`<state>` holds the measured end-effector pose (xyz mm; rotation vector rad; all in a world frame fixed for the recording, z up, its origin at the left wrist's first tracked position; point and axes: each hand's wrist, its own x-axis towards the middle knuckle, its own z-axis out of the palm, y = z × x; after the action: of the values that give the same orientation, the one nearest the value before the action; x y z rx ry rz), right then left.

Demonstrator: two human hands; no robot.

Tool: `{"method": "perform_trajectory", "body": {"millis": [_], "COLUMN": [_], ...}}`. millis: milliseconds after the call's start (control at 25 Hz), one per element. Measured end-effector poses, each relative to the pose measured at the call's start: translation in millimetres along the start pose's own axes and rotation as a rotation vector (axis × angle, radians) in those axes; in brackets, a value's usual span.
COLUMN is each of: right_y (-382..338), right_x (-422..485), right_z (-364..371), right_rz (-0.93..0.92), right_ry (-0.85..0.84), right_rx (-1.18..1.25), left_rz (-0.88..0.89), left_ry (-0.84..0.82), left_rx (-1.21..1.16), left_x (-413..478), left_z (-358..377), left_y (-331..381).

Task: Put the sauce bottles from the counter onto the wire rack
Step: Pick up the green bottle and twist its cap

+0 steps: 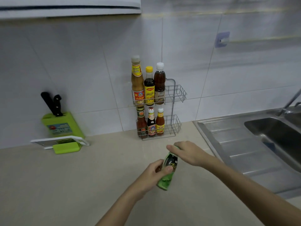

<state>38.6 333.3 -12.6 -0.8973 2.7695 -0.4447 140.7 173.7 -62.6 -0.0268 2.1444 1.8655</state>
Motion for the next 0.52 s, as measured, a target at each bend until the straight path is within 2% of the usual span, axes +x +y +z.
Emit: {"method": "perform_trajectory", "body": {"millis": [40, 120, 160, 200, 240, 320, 440, 520], "right_y": [1, 8, 6, 7, 13, 23, 35, 45], "right_x": [3, 9, 9, 11, 18, 27, 42, 61], "right_z": [5, 18, 15, 14, 16, 19, 25, 28], "right_rz": [-0.021, -0.018, 0.082, 0.142, 0.192, 0.192, 0.197, 0.268], "right_ry": [0.059, 0.175, 0.111, 0.122, 0.047, -0.025, 0.024, 0.178], "right_rx": [-0.074, -0.060, 0.087, 0.270, 0.475, 0.857, 1.118, 1.188], "left_rz": [0.013, 0.073, 0.091, 0.091, 0.068, 0.014, -0.016, -0.021], "left_ry": [0.006, 0.115, 0.162, 0.194, 0.217, 0.227, 0.195, 0.217], "left_rx": [0.057, 0.302, 0.347, 0.302, 0.197, 0.019, 0.008, 0.013], "left_x": [5, 17, 21, 26, 31, 46, 73, 94], "left_z": [-2, 3, 6, 7, 6, -4, -15, -26], "left_y": [-2, -7, -10, -10, -10, -8, -1, -1]}}
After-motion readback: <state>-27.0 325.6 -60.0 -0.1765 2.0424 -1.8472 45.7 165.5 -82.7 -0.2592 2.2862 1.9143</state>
